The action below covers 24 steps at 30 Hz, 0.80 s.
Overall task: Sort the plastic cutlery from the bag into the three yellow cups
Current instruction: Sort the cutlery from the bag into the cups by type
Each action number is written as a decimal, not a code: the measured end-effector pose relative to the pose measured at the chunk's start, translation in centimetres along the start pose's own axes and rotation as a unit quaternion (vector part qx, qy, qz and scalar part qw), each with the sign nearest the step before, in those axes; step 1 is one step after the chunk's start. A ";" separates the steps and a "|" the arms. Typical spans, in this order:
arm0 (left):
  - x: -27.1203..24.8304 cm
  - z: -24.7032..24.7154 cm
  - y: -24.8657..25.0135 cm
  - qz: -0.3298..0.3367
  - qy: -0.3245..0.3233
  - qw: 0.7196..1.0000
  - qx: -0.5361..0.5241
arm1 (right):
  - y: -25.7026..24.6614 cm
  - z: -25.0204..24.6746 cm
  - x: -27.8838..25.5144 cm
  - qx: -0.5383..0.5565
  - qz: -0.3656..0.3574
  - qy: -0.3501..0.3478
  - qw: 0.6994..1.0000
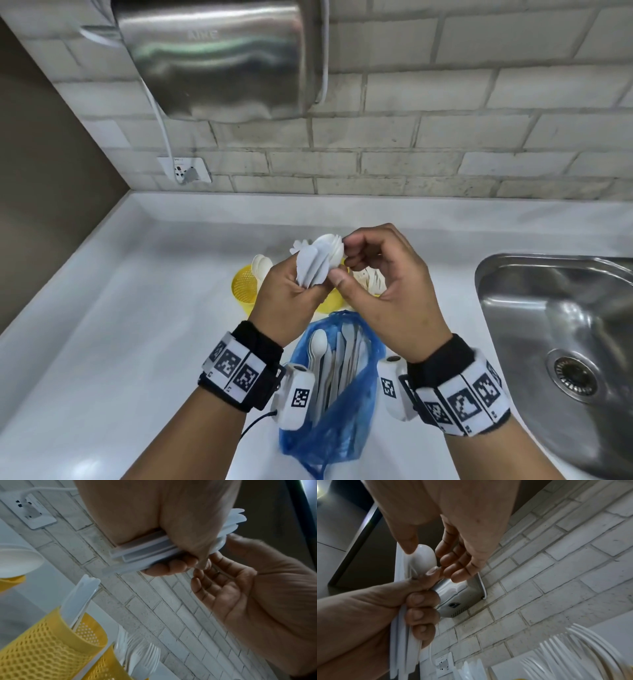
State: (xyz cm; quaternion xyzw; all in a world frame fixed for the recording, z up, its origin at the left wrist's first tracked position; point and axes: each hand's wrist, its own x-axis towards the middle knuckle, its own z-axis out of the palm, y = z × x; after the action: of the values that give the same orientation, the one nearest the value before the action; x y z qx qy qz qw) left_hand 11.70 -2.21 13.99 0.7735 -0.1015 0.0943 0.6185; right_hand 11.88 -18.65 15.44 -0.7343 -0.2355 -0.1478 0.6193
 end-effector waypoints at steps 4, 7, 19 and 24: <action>-0.1 -0.1 -0.1 -0.002 0.002 1.000 -0.011 | -0.2 0.3 -0.2 -0.007 -0.003 0.004 1.000; -0.1 -0.2 -0.4 0.006 0.006 1.000 -0.001 | -0.4 0.3 -0.3 -0.015 -0.023 0.012 1.000; 0.0 0.2 0.1 0.018 0.000 1.000 0.002 | 0.1 0.5 -0.6 -0.026 -0.018 0.022 0.999; -0.4 0.4 0.6 0.005 0.006 1.000 0.005 | 0.3 0.5 -0.7 0.014 0.003 0.020 1.000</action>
State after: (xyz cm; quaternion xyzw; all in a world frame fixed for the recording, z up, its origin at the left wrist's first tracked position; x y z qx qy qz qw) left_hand 11.17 -2.74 14.39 0.7756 -0.1014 0.1029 0.6145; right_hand 11.44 -18.32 14.77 -0.7230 -0.2227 -0.1576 0.6347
